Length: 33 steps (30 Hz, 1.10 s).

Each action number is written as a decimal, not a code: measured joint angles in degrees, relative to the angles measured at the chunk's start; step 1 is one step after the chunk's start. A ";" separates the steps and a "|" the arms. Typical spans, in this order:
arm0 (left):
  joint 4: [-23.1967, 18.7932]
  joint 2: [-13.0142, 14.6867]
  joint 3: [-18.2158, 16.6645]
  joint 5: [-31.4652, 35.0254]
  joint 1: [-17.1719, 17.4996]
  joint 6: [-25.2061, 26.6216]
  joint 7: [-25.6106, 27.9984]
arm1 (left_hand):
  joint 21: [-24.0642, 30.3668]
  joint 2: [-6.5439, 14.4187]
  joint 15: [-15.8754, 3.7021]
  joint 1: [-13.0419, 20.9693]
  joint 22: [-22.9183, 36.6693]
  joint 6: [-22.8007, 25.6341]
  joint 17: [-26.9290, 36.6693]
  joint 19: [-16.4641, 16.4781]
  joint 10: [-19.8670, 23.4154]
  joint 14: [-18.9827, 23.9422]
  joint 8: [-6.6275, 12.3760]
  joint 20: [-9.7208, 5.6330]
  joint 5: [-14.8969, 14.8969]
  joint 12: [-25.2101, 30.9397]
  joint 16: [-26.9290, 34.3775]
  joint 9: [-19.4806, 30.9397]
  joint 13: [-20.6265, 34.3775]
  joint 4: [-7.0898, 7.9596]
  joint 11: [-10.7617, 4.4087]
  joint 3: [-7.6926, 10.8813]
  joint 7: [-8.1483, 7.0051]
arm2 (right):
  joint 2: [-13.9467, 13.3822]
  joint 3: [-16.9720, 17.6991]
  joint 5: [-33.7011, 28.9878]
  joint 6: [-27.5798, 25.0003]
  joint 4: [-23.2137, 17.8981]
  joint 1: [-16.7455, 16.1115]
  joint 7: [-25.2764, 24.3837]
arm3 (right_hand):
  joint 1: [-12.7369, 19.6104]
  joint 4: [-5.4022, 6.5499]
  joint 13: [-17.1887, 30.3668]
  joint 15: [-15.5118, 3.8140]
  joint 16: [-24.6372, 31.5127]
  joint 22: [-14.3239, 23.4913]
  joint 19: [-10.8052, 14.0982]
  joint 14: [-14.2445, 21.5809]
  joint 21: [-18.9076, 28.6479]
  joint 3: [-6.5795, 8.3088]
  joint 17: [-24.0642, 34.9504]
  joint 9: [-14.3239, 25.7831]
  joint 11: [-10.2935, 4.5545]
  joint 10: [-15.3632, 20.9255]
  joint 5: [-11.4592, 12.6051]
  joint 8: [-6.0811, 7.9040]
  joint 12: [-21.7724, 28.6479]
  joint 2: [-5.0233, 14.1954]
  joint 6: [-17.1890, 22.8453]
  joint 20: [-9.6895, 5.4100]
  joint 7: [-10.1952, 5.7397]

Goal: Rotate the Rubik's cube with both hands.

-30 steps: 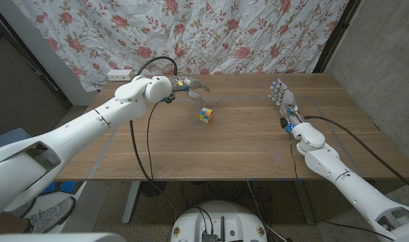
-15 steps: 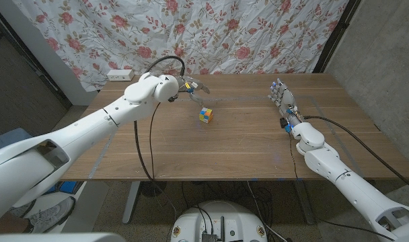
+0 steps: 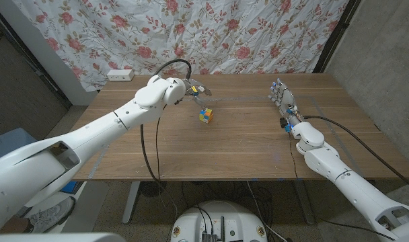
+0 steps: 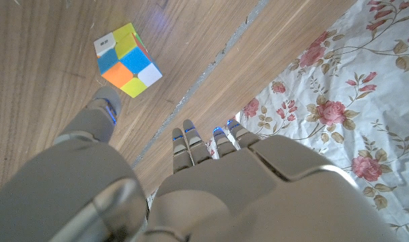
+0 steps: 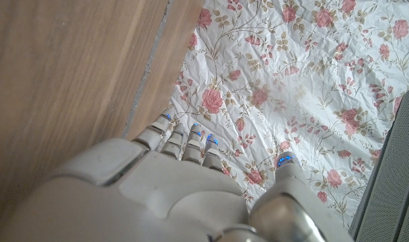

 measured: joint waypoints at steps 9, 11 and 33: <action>0.64 -1.43 1.07 1.60 -0.46 0.68 -2.05 | 0.00 -0.73 0.30 -0.22 0.00 -1.73 0.00 -1.52 -0.32 -0.74 -0.51 1.51 0.00 -0.07 0.00 0.01 0.00 0.22 0.32 -1.59 1.73 | 0.00 -0.01 0.07 -0.20 0.13 0.03 -0.17 | 0.00 -0.15 0.00 0.00 0.00 0.00 0.02 0.00 0.00 -0.15 -0.17 0.00 0.00 0.00 0.00 0.00 0.00 0.00 0.00 0.02 0.00; 0.78 -1.70 1.31 2.04 -0.52 0.79 -2.48 | 0.00 -0.77 0.15 -0.17 0.00 -1.67 0.00 -1.52 -0.85 -0.88 -0.51 1.52 0.00 -0.34 0.00 0.00 0.00 0.17 0.41 -1.69 2.04 | 0.00 -0.01 0.08 -0.25 0.14 0.03 -0.20 | 0.00 -0.15 0.00 0.00 0.00 0.00 0.22 0.00 0.00 -0.15 -0.26 0.00 0.00 0.00 0.00 0.00 0.00 0.00 0.00 0.21 0.00; 2.37 -4.36 4.08 6.23 -1.24 2.13 -5.80 | 0.00 -0.94 -0.07 -0.35 -0.01 -0.61 -0.01 -2.34 -2.30 -1.60 -0.05 2.96 0.00 -0.77 -0.27 0.01 0.01 0.24 0.63 -2.56 2.99 | -0.07 -0.01 0.23 -0.58 -0.10 -0.03 -0.29 | -0.76 -0.15 0.00 0.00 0.00 0.00 0.22 0.00 0.00 -0.15 -0.52 0.00 0.00 0.00 0.00 0.00 0.00 0.76 0.00 0.21 0.00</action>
